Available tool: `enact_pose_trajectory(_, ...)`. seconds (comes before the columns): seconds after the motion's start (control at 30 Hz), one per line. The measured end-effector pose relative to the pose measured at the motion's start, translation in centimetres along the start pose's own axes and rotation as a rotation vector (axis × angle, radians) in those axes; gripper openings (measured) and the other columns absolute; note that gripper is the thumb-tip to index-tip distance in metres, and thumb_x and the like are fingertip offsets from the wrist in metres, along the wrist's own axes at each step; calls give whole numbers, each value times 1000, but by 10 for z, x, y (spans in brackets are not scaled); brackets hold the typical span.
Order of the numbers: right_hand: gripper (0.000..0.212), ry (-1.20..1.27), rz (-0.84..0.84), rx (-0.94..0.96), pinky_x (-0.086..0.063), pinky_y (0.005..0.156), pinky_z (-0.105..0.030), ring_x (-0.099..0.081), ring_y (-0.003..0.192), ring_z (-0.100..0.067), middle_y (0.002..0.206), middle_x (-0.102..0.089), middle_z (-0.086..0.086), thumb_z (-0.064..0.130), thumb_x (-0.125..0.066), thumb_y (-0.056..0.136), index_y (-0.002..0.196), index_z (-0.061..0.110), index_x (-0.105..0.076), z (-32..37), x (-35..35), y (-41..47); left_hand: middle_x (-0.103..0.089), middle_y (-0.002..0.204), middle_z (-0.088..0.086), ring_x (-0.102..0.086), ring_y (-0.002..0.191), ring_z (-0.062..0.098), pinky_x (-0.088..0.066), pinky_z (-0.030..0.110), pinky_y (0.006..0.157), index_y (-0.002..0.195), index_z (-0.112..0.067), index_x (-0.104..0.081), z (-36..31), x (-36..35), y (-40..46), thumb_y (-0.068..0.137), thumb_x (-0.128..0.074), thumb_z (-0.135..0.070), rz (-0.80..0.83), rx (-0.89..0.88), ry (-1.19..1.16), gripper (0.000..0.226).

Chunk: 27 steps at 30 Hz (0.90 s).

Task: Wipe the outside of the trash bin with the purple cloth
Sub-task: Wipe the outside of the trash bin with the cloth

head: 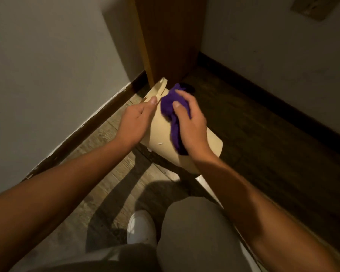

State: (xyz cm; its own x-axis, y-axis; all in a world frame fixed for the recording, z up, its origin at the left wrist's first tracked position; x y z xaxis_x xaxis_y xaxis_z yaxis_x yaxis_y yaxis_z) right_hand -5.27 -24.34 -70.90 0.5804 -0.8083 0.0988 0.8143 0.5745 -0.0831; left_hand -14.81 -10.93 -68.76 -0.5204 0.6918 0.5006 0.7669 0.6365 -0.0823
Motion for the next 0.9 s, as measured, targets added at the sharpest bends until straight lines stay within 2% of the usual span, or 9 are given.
enact_pose_trajectory(0.13,45,-383,102,369,-21,123,-57,-29,152,-21,157,-48,2,43,-64,96,140,34,-60,-1,-18,-34,-69,69,2,-64,62,8,-49,22,65,68,-23,-68,-10,4,18,108,-43,-41,-56,113,-129,51)
enact_pose_trajectory(0.27,57,-803,272,702,-8,125,-60,-22,155,-34,162,-42,-8,39,-70,92,146,28,-57,-32,-27,-59,-73,88,8,-66,75,12,-47,28,65,97,-5,-73,-8,3,28,108,-37,-46,-93,275,-102,56)
enact_pose_trajectory(0.4,70,-707,-8,430,-9,125,-55,-21,156,-29,165,-35,-6,52,-60,90,154,30,-40,-46,7,-40,-72,95,9,-65,84,20,-43,32,69,100,-11,-72,0,4,26,105,-33,-55,-176,306,-11,58)
enact_pose_trajectory(0.47,67,-592,-163,210,-26,121,-49,-37,147,-24,156,-47,-2,57,-54,92,152,29,-42,-45,24,-22,-72,92,2,-67,83,16,-42,29,66,95,-20,-71,6,5,19,103,-33,-60,-172,299,-19,56)
enact_pose_trajectory(0.57,59,-377,-119,-72,-48,90,-33,-60,117,-17,125,-65,9,63,-50,91,142,33,-51,-41,32,15,-73,81,-6,-70,75,5,-48,26,60,81,-29,-71,4,4,5,98,-35,-69,-109,209,11,56)
enact_pose_trajectory(0.67,40,-125,8,-303,-46,72,-27,-65,104,-16,105,-65,14,61,-58,93,123,35,-62,-33,30,45,-75,78,-2,-73,74,12,-61,39,67,71,-30,-70,-2,-3,-9,93,-36,-73,22,44,105,59)
enact_pose_trajectory(0.73,43,-45,39,-294,-46,71,-25,-63,103,-10,109,-62,17,58,-60,95,132,35,-59,-24,24,45,-74,86,0,-72,83,16,-62,45,74,75,-28,-70,0,0,-17,95,-35,-70,81,11,131,58)
enact_pose_trajectory(0.8,50,-7,59,-225,-50,74,-24,-62,104,-5,117,-60,21,55,-59,97,144,39,-51,-22,13,33,-72,95,5,-70,91,19,-61,46,79,90,-12,-70,5,9,-18,98,-34,-61,120,-22,157,61)
enact_pose_trajectory(0.9,58,-44,67,-104,-57,92,-36,-58,124,-11,142,-55,13,55,-59,97,150,44,-38,-31,-1,-1,-67,100,-2,-66,96,14,-51,27,73,101,-15,-65,4,16,-14,104,-36,-45,180,-22,218,42)
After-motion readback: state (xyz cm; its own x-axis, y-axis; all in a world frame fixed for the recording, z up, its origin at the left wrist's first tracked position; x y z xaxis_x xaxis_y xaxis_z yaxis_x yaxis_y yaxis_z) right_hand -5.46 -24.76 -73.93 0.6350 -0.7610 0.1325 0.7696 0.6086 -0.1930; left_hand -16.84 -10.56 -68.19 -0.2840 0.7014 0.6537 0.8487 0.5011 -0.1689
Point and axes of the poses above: each hand's wrist, its own y-axis towards the middle knuckle, its own x-axis out of the back of the hand, z = x × y, the point moved 5 cm from there along y, towards the middle knuckle
